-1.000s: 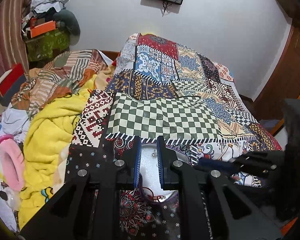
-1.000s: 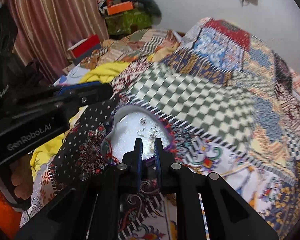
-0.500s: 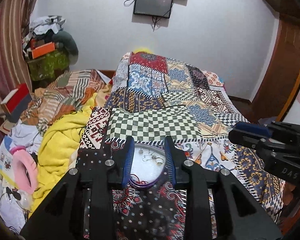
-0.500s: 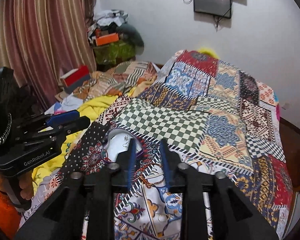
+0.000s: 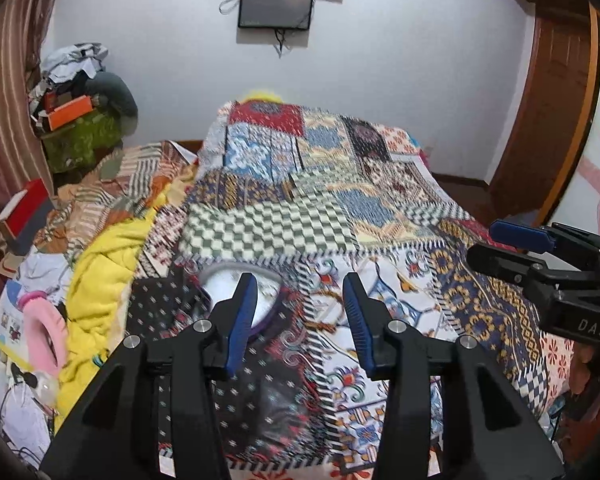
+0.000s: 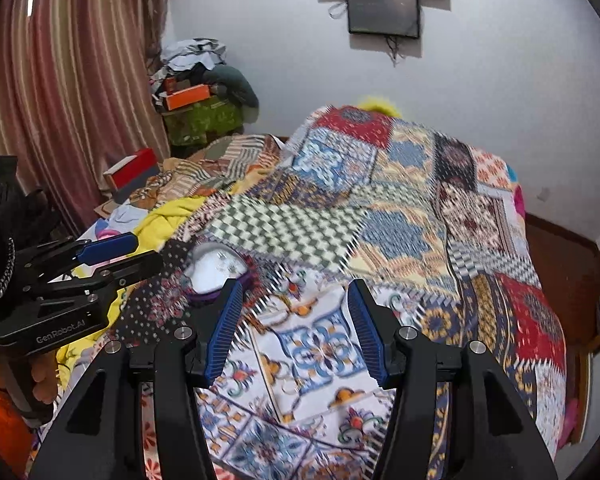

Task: Organize jewelry
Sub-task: 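Move both open tools back over the remaining jewelry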

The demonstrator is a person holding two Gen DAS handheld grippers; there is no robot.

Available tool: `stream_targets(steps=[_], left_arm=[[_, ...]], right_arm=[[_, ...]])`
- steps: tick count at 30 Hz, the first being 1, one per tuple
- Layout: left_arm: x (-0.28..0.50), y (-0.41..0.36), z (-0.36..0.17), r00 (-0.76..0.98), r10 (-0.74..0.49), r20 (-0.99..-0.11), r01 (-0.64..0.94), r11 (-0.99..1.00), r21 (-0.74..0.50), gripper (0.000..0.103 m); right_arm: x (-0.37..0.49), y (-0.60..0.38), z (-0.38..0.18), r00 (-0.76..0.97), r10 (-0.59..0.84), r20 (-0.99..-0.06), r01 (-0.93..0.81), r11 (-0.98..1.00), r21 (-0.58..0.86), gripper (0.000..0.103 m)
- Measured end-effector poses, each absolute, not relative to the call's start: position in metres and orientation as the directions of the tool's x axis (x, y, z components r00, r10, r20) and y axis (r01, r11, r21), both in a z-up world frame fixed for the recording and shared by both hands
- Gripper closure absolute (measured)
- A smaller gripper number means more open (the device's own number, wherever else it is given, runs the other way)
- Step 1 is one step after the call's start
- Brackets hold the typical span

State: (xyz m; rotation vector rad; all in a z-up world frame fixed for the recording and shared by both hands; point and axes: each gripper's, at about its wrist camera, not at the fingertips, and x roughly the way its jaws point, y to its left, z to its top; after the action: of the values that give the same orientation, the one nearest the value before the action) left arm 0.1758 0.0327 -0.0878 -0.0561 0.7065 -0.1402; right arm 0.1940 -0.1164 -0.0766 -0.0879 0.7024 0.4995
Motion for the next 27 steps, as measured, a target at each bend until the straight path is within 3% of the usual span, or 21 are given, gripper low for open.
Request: stream_targets(steps=[15,27], left_arm=[[0.188,-0.019,-0.171,0.568,-0.233,-0.79,0.202,0.969,-0.141,0.06],[0.21,-0.048,-0.22,0.466,-0.24,-0.852,0.247,0.959,-0.136,0.061]], right_arm=[[0.199,-0.161,-0.153,0.527,0.338,-0.78,-0.366,0.918,0.151,0.052],[0.196,-0.165,-0.187,0.446,0.34,-0.828,-0.377,0.91,0.171,0.052]])
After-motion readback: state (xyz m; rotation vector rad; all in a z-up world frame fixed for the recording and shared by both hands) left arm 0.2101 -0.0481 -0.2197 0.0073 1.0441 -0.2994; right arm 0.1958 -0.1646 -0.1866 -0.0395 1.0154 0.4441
